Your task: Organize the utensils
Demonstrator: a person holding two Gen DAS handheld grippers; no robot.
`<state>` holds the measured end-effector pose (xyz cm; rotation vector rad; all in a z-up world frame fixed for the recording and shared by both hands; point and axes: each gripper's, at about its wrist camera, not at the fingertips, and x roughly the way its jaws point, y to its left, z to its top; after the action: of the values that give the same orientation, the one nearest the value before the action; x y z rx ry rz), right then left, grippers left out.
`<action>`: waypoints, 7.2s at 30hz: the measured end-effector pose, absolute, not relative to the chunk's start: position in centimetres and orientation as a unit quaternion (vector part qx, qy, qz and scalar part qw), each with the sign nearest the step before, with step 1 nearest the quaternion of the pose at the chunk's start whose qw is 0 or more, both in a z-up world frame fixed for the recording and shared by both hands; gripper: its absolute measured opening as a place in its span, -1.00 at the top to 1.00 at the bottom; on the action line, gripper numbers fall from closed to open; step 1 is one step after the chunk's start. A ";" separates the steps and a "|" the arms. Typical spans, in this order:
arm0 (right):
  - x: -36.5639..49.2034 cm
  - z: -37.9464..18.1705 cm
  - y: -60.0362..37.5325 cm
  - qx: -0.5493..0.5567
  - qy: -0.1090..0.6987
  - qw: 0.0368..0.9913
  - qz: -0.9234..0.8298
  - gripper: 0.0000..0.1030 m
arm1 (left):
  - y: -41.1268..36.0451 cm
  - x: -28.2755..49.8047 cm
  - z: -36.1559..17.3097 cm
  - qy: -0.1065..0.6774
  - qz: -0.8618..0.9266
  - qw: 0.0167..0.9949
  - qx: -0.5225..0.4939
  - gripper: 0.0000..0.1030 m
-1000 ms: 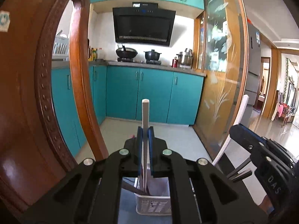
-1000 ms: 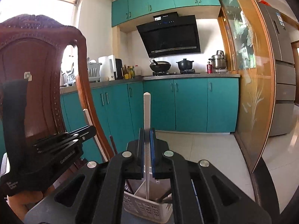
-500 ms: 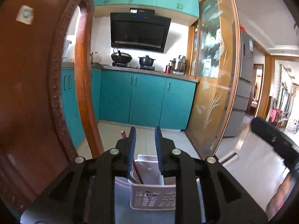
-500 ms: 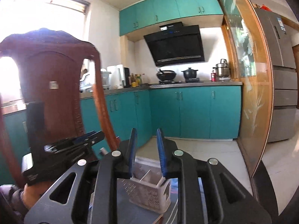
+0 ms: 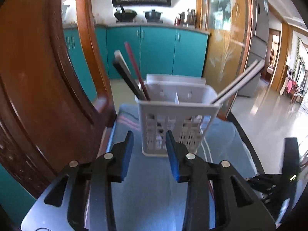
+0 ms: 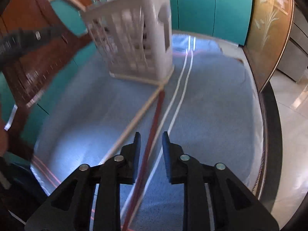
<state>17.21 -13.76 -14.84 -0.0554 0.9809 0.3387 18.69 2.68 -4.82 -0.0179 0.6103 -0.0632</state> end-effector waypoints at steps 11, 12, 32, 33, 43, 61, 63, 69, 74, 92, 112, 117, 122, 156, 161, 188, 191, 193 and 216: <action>17.2 -16.3 -12.8 -0.055 0.475 0.867 0.140 0.57 | 3.0 18.9 -5.8 0.324 -0.022 0.946 -0.001 0.11; 17.2 -16.3 -12.9 -0.056 0.474 0.868 0.137 0.75 | 3.0 19.0 -5.9 0.326 -0.022 0.945 -0.002 0.11; 18.0 -14.9 -17.3 -0.003 0.458 0.883 0.100 0.76 | 0.4 18.9 -8.7 0.367 -0.042 0.929 0.029 -0.01; 18.1 -14.7 -17.6 0.001 0.456 0.884 0.098 0.75 | 0.1 18.9 -8.8 0.369 -0.043 0.928 0.031 -0.01; 17.8 -14.3 -18.7 -0.001 0.447 0.890 0.088 0.61 | -3.3 19.7 -11.6 0.410 -0.103 0.906 0.026 -0.10; 17.3 -14.1 -19.0 -0.007 0.443 0.893 0.086 0.43 | -6.8 19.8 -17.3 0.484 -0.114 0.865 0.059 0.85; 17.2 -14.1 -18.9 -0.010 0.442 0.893 0.086 0.43 | -6.3 19.4 -17.4 0.487 -0.107 0.865 0.055 0.86; 17.1 -14.2 -17.7 -0.026 0.444 0.892 0.085 0.27 | -4.3 18.4 -17.6 0.494 -0.080 0.865 0.046 0.87; 18.0 -16.3 -16.3 -0.051 0.471 0.877 0.077 0.21 | -2.8 18.3 -17.1 0.488 -0.057 0.870 0.039 0.86; 19.8 -15.1 -15.7 -0.019 0.461 0.881 0.102 0.20 | -1.0 21.2 -16.3 0.486 -0.042 0.873 0.010 0.34; 22.7 -16.3 -14.0 -0.063 0.474 0.873 0.093 0.47 | -0.7 23.6 -16.5 0.476 -0.032 0.878 0.015 0.29; 22.5 -16.3 -14.0 -0.060 0.473 0.873 0.099 0.69 | -1.2 23.4 -16.5 0.474 -0.033 0.880 0.021 0.34; 22.1 -16.1 -14.0 -0.061 0.471 0.874 0.107 0.86 | -1.8 23.2 -16.4 0.473 -0.039 0.880 0.022 0.55; 11.3 -2.5 -18.1 0.027 0.234 0.954 0.187 0.87 | -0.7 15.8 -4.9 0.265 -0.035 0.963 0.017 0.84; 11.1 0.2 -18.2 0.033 0.210 0.956 0.202 0.87 | -0.1 15.4 -2.5 0.238 -0.045 0.970 0.011 0.84; 19.1 8.2 -13.6 0.044 0.049 0.981 0.180 0.87 | 6.5 20.3 11.3 0.026 -0.006 0.990 -0.136 0.84; 20.1 6.6 -12.8 0.026 0.076 0.981 0.175 0.87 | 6.6 21.3 10.7 0.021 0.002 0.989 -0.149 0.84; 20.4 5.7 -12.6 0.018 0.088 0.981 0.172 0.87 | 6.1 22.6 9.8 0.036 0.004 0.989 -0.145 0.84; 9.8 1.6 -17.0 0.008 0.084 0.985 0.149 -0.25 | 1.0 15.9 4.0 0.117 0.019 0.993 -0.010 -0.15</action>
<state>9.83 -16.99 1.64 0.0158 0.1696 0.2989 15.94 1.02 3.99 -0.0207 0.2336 0.0390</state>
